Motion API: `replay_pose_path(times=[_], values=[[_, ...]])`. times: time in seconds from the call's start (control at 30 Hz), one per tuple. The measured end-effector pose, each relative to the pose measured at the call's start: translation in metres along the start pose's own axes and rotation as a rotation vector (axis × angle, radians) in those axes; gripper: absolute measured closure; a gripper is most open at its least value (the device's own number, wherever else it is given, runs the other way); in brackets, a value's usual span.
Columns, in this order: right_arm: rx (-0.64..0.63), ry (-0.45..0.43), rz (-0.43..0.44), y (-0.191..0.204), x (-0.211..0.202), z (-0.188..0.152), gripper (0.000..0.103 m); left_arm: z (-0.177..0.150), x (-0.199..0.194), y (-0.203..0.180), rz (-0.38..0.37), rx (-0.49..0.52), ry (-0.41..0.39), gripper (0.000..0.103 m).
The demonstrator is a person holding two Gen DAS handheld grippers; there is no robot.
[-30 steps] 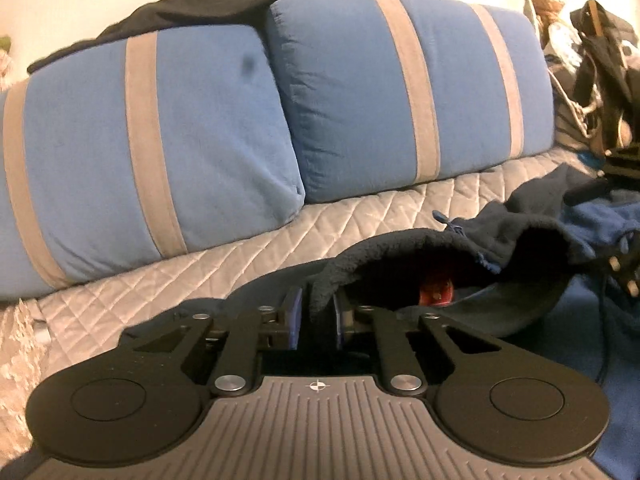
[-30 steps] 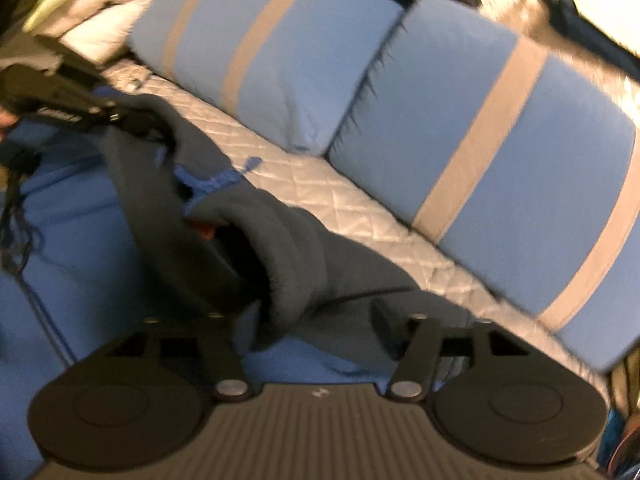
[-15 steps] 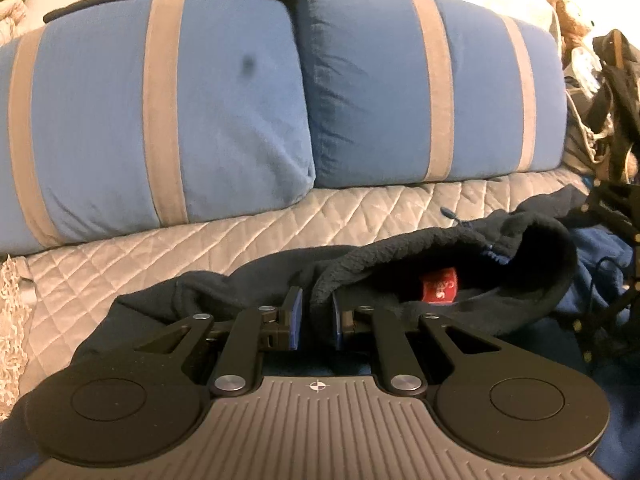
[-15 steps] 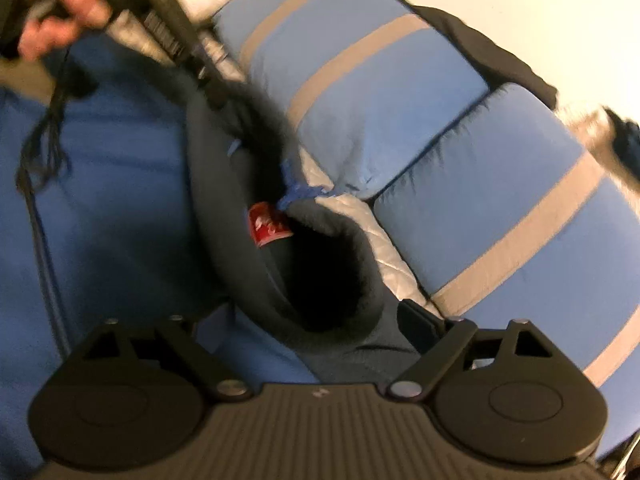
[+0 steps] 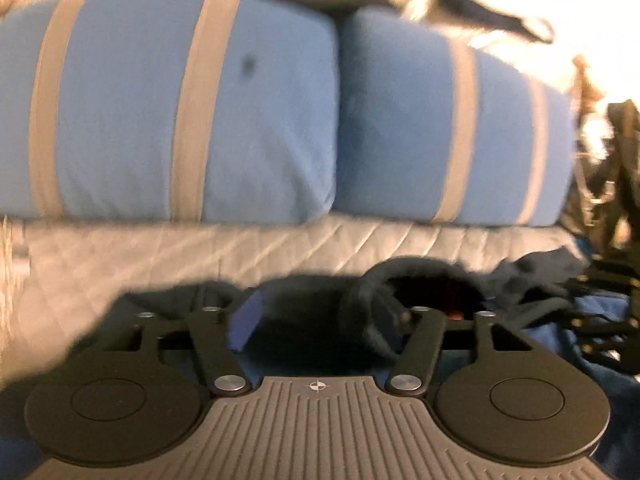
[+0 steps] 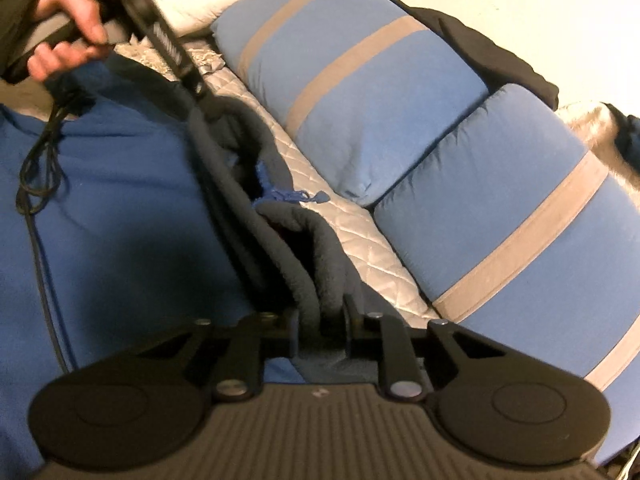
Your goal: Fold clothes
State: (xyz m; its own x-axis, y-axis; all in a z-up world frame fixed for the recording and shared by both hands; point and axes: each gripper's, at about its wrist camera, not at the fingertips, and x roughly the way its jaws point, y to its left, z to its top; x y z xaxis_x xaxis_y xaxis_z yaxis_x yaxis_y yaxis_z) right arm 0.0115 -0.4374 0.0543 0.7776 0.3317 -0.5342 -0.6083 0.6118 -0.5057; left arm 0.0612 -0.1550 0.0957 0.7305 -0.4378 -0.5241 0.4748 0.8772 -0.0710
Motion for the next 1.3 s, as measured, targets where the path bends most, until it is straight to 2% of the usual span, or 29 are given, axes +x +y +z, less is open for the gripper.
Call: replay_pose_path(times=[0.03, 0.07, 0.27, 0.3, 0.37, 0.57, 0.7, 0.8, 0.83, 0.9, 1.0, 1.1, 1.17, 1.3], values=[[-0.004, 0.0, -0.001, 0.0, -0.002, -0.001, 0.083, 0.002, -0.007, -0.004, -0.022, 0.051, -0.021, 0.023], [-0.005, 0.001, 0.001, -0.002, -0.003, 0.0, 0.083, 0.001, -0.01, -0.009, -0.038, 0.123, -0.029, 0.022], [0.012, 0.006, 0.031, -0.016, -0.004, 0.004, 0.083, -0.03, -0.014, -0.055, -0.099, 0.718, -0.031, 0.019], [0.015, 0.006, 0.036, -0.018, -0.005, 0.005, 0.083, -0.033, -0.012, -0.059, -0.102, 0.785, -0.024, 0.019], [0.009, 0.006, 0.045, -0.02, -0.006, 0.006, 0.083, -0.038, 0.001, -0.061, -0.093, 0.839, 0.009, 0.019], [-0.068, 0.0, 0.058, -0.017, -0.011, 0.004, 0.083, -0.027, 0.033, -0.056, -0.075, 0.864, 0.016, 0.019], [-0.13, -0.004, 0.07, -0.011, -0.015, 0.0, 0.083, -0.02, 0.047, -0.059, -0.15, 0.903, 0.028, 0.021], [-0.158, -0.007, 0.081, -0.012, -0.015, -0.002, 0.083, -0.017, 0.051, -0.062, -0.152, 0.924, 0.042, 0.068], [-0.165, -0.008, 0.084, -0.013, -0.015, -0.002, 0.083, -0.016, 0.052, -0.063, -0.146, 0.931, 0.047, 0.077], [-0.157, -0.007, 0.094, -0.017, -0.013, -0.001, 0.083, -0.014, 0.054, -0.066, -0.135, 0.946, 0.057, 0.084], [-0.144, -0.003, 0.091, -0.023, -0.009, 0.003, 0.083, -0.01, 0.057, -0.068, -0.112, 0.963, 0.07, 0.087], [-0.109, 0.002, 0.072, -0.033, -0.003, 0.01, 0.084, 0.003, 0.06, -0.069, -0.046, 0.953, 0.061, 0.088], [-0.087, 0.003, 0.04, -0.041, 0.002, 0.017, 0.085, 0.012, 0.063, -0.072, 0.015, 0.951, 0.032, 0.089], [-0.059, 0.009, -0.054, -0.058, 0.015, 0.036, 0.087, 0.038, 0.07, -0.073, 0.087, 0.907, -0.006, 0.089]])
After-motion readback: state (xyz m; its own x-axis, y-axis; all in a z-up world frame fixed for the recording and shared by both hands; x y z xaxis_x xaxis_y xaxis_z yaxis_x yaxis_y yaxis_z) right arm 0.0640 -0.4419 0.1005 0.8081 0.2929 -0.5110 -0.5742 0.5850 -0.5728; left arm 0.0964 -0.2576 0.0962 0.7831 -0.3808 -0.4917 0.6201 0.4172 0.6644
